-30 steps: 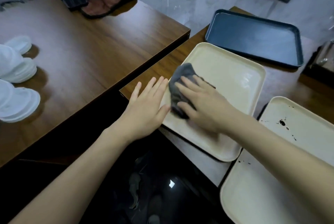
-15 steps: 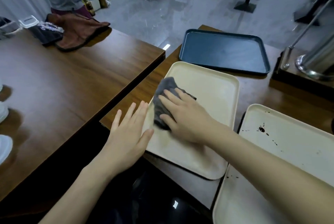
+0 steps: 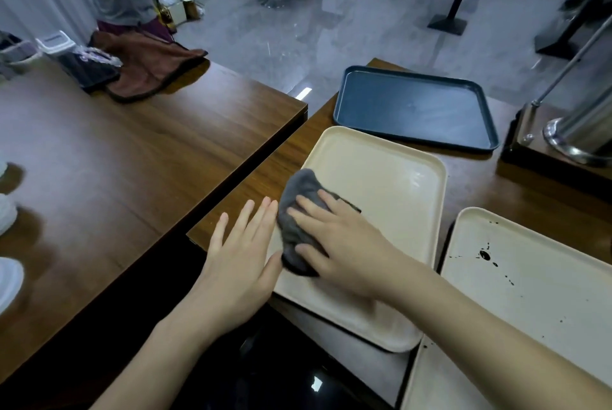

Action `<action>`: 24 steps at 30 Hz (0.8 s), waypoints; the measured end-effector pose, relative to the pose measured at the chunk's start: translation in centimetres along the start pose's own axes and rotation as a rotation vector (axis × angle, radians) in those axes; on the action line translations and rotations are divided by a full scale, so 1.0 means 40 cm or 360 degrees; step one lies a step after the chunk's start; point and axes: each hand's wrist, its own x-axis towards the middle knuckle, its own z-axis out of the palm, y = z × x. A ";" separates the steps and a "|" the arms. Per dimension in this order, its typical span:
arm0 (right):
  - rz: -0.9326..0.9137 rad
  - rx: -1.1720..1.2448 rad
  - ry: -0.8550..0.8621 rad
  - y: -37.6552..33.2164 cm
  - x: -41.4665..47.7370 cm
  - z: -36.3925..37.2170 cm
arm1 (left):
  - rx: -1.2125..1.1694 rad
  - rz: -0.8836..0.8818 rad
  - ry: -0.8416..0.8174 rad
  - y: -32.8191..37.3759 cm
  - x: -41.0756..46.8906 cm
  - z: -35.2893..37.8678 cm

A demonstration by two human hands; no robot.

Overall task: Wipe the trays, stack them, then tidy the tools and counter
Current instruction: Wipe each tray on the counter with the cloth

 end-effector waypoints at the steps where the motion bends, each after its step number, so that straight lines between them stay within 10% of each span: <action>1: -0.0028 -0.0007 -0.0016 0.012 -0.004 -0.002 | -0.0002 0.0001 0.0003 0.001 0.000 0.000; 17: 0.0302 -0.0098 -0.0025 0.310 0.042 -0.084 | 0.0139 -0.0153 -0.0028 0.031 -0.007 -0.003; 24: 0.0036 -0.0230 -0.0334 0.092 -0.189 -0.007 | 0.0109 -0.0162 -0.0052 0.040 -0.007 -0.009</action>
